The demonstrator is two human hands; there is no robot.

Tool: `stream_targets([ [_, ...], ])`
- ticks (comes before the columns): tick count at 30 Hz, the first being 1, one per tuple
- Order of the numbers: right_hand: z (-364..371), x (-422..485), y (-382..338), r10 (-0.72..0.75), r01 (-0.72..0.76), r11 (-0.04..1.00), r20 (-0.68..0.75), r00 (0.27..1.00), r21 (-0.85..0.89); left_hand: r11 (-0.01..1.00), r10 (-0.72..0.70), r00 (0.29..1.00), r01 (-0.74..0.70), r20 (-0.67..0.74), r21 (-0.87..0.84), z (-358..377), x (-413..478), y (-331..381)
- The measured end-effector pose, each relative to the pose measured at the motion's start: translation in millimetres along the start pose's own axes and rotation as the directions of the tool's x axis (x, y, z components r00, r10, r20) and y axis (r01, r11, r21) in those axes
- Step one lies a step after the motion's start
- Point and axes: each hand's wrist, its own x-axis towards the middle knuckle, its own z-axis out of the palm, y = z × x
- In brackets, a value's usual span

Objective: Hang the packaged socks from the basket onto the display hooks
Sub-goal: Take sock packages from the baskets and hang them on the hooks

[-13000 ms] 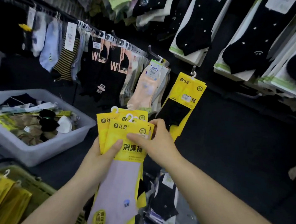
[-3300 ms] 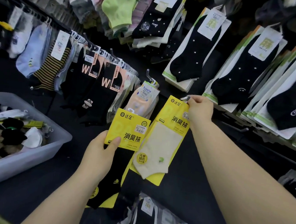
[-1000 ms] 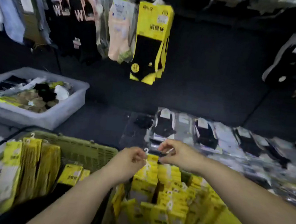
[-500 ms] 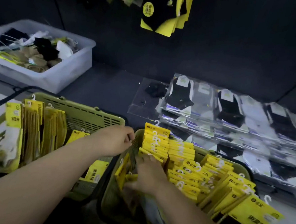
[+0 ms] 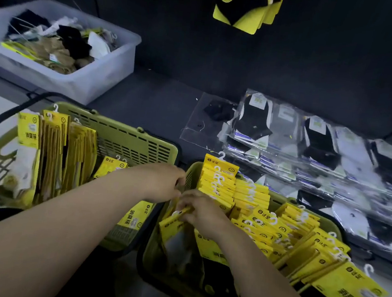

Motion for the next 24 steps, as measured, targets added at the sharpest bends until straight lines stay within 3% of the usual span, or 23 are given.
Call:
stream_targets([
  [7,27,14,15,0.037,-0.033,0.996,0.043,0.998,-0.085,0.998,0.004,1.0,-0.006,-0.02,-0.07,-1,-1,-6],
  [10,26,20,12,0.11,-0.109,0.978,0.0,0.994,-0.179,0.999,0.009,1.0,-0.009,-0.014,-0.047,-2,-3,-7],
  [13,21,15,10,0.085,-0.108,0.941,-0.086,0.993,-0.321,0.999,0.018,1.0,-0.018,-0.005,-0.036,-2,-3,-7],
  [15,5,5,7,0.064,-0.088,0.976,-0.123,0.99,-0.197,0.999,0.024,1.0,-0.024,-0.003,-0.039,-1,-1,-8],
  [17,-23,-8,2,0.07,-0.053,0.994,-0.185,0.98,0.096,0.996,0.023,1.0,-0.023,0.002,-0.086,1,2,-8],
  [19,-55,-25,-9,0.083,0.024,0.936,-0.287,0.954,0.352,0.977,0.019,1.0,-0.014,0.018,-0.214,3,4,-8],
  [22,-92,-44,-27,0.122,0.153,0.831,-0.443,0.888,0.535,0.829,0.043,0.999,-0.019,0.029,-0.559,11,6,-1],
  [24,-97,-51,-32,0.165,0.238,0.749,-0.522,0.837,0.618,0.704,0.019,0.998,-0.06,-0.066,-0.707,15,6,5],
])
